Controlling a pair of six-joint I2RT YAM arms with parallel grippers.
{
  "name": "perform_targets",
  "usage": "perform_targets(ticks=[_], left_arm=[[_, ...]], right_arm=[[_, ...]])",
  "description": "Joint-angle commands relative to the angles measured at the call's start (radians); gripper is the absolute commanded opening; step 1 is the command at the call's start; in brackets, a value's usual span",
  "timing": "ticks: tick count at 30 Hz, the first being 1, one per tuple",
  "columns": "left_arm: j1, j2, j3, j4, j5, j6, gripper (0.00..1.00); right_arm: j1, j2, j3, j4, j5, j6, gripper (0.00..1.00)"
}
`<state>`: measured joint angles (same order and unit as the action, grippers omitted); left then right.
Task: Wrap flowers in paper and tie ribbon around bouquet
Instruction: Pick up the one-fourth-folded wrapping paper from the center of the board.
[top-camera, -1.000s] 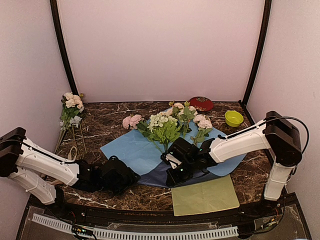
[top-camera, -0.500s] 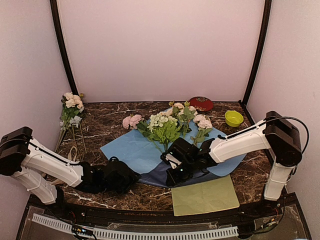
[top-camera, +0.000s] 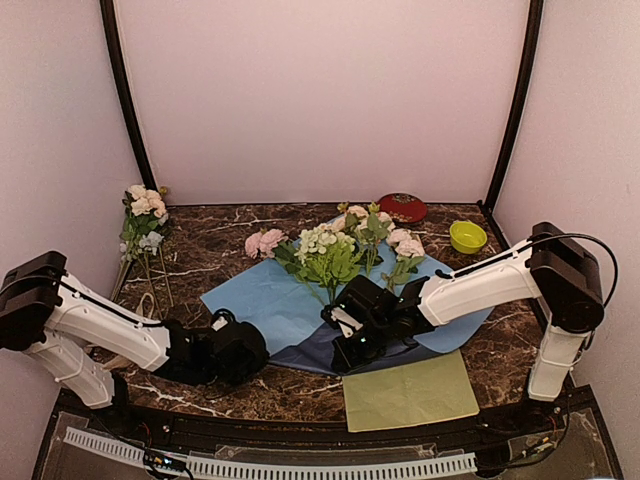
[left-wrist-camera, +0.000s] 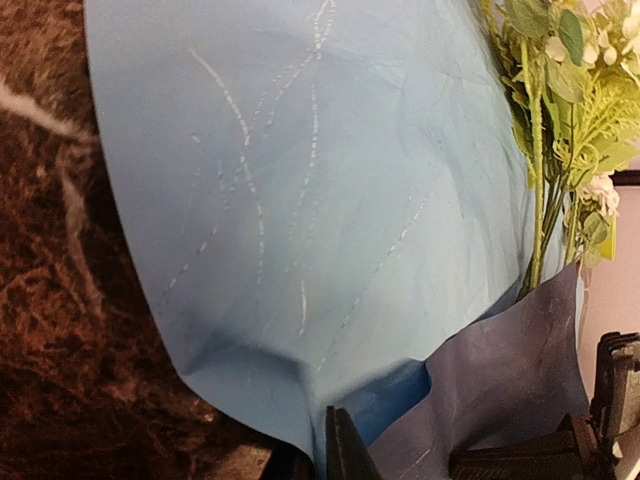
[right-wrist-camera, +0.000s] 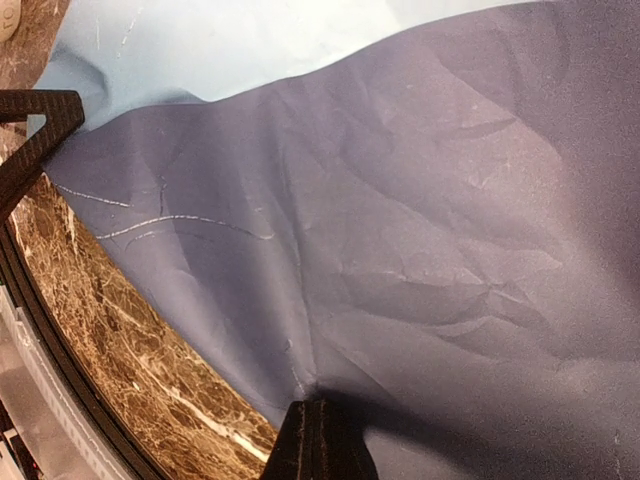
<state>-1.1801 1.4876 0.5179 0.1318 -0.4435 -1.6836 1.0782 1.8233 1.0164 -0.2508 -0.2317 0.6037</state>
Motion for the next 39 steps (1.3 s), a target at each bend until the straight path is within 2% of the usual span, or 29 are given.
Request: perform_targets(ticks=[1, 8, 14, 21, 31, 32, 36, 39], left_arm=[[0.004, -0.004, 0.051, -0.073, -0.049, 0.071, 0.01], [-0.003, 0.009, 0.193, -0.214, -0.094, 0.240, 0.00], [-0.027, 0.029, 0.296, -0.313, -0.126, 0.306, 0.00], [-0.027, 0.008, 0.272, -0.327, -0.115, 0.263, 0.00], [-0.027, -0.006, 0.229, -0.273, -0.113, 0.266, 0.00], [-0.027, -0.017, 0.201, -0.237, -0.119, 0.266, 0.03], [-0.013, -0.063, 0.081, -0.033, -0.128, 0.289, 0.22], [0.023, -0.061, 0.021, 0.073, -0.072, 0.297, 0.32]], right_arm=[[0.008, 0.016, 0.000, 0.013, 0.007, 0.004, 0.00], [0.003, 0.017, -0.013, 0.045, -0.007, 0.019, 0.00], [-0.011, -0.010, -0.010, 0.057, -0.019, 0.020, 0.00], [-0.027, -0.024, 0.058, 0.068, -0.029, -0.031, 0.00], [-0.048, 0.129, 0.156, 0.070, -0.057, -0.030, 0.00], [-0.051, 0.135, 0.151, 0.075, -0.055, -0.028, 0.00], [-0.058, 0.150, 0.121, 0.096, -0.070, -0.020, 0.00], [-0.058, 0.150, 0.101, 0.106, -0.081, -0.017, 0.00]])
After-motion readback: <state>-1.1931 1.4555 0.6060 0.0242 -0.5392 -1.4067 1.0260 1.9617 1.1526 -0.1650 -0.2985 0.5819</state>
